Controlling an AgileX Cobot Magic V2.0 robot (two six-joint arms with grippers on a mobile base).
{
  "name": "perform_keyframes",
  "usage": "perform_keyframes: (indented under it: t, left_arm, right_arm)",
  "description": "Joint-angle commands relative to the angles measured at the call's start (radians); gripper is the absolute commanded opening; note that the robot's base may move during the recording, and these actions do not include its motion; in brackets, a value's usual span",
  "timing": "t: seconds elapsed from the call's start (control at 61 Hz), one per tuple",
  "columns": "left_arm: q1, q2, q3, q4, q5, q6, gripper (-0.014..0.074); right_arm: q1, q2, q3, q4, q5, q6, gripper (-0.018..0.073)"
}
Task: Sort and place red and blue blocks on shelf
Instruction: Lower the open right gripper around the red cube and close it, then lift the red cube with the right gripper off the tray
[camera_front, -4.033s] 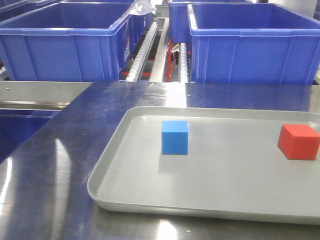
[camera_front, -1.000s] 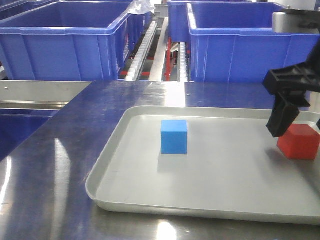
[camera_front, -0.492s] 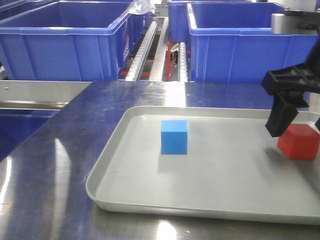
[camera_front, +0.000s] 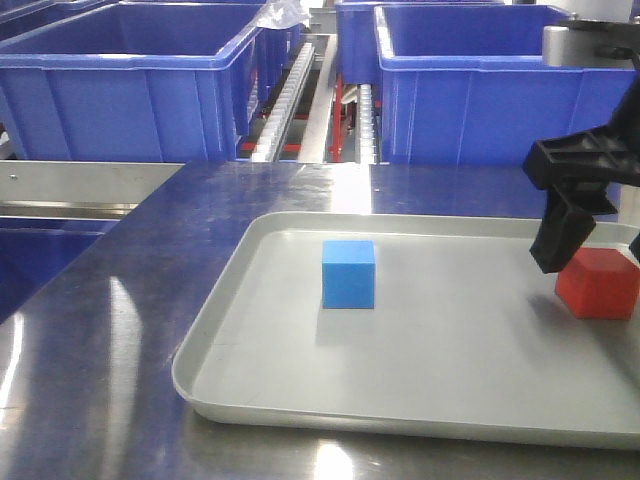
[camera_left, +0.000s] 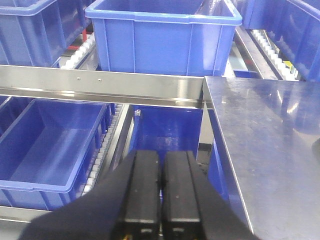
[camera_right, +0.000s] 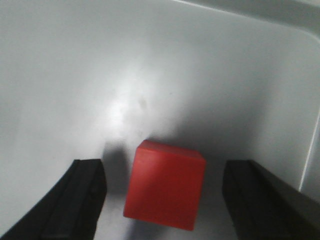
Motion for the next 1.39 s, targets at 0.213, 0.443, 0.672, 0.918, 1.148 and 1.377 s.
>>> perform_keyframes:
  t: [0.213,0.443,0.672,0.918,1.148,1.377]
  left_arm:
    - [-0.001,-0.019,0.042,-0.007,-0.081,-0.002,0.0135]
    - [-0.001,-0.019,0.042,-0.007,-0.081,-0.002,0.0135]
    - [-0.001,-0.019,0.042,-0.007,-0.081,-0.002,0.0135]
    - [-0.001,-0.019,0.042,-0.007,-0.081,-0.002,0.0135]
    - [-0.001,-0.019,0.042,-0.007,-0.081,-0.002,0.0135]
    - [-0.001,-0.019,0.042,-0.007,-0.081,-0.002,0.0135]
  right_arm:
    - [0.002,-0.025,-0.032,-0.011,-0.039,-0.003,0.0593]
    - [0.002,-0.002,-0.032,-0.011,-0.032,-0.003,0.0593]
    - [0.002,0.005,-0.032,-0.011,-0.032,-0.003,0.0593]
    - [0.002,0.016,-0.032,-0.011,-0.029,-0.003,0.0592]
    - [0.003,0.033,-0.032,-0.011,-0.018,-0.003,0.0482]
    - [0.003,0.029,-0.032,-0.011,-0.025,-0.003,0.0165]
